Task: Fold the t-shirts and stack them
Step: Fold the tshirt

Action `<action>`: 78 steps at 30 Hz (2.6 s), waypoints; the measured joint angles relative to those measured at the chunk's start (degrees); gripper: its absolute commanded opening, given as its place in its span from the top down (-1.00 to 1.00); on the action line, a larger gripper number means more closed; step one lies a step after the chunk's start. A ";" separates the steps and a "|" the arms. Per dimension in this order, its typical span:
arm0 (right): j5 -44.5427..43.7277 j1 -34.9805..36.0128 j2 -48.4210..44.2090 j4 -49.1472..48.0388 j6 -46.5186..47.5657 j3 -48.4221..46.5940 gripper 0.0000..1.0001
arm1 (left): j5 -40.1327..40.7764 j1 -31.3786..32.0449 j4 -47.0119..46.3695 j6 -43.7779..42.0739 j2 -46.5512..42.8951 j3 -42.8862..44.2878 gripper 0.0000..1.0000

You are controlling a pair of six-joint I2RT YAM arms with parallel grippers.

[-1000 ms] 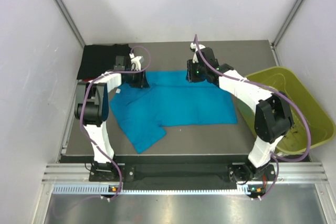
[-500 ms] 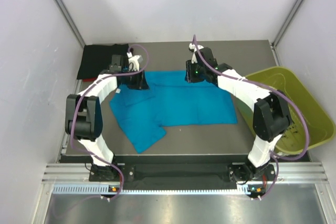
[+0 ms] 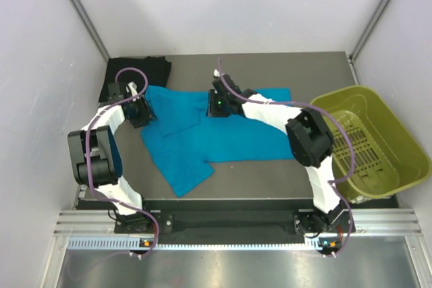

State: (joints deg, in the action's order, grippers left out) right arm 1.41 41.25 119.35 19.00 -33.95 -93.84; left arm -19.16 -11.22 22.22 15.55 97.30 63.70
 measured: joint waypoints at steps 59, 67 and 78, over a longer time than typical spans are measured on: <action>-7.37 5.81 15.23 1.68 -1.62 -13.53 0.46 | 0.63 3.15 -8.90 9.88 -0.37 -10.69 0.19; -7.34 5.81 15.23 1.66 -1.60 -13.53 0.46 | 0.35 3.39 -9.40 9.92 -0.35 -11.02 0.33; -7.28 5.70 15.23 1.77 -1.01 -13.53 0.98 | 0.52 3.80 -9.38 10.51 -0.17 -11.65 1.00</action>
State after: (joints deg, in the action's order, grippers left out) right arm -5.87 46.96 134.58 20.78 -34.96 -107.37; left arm -18.63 -7.42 12.84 26.06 97.12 52.05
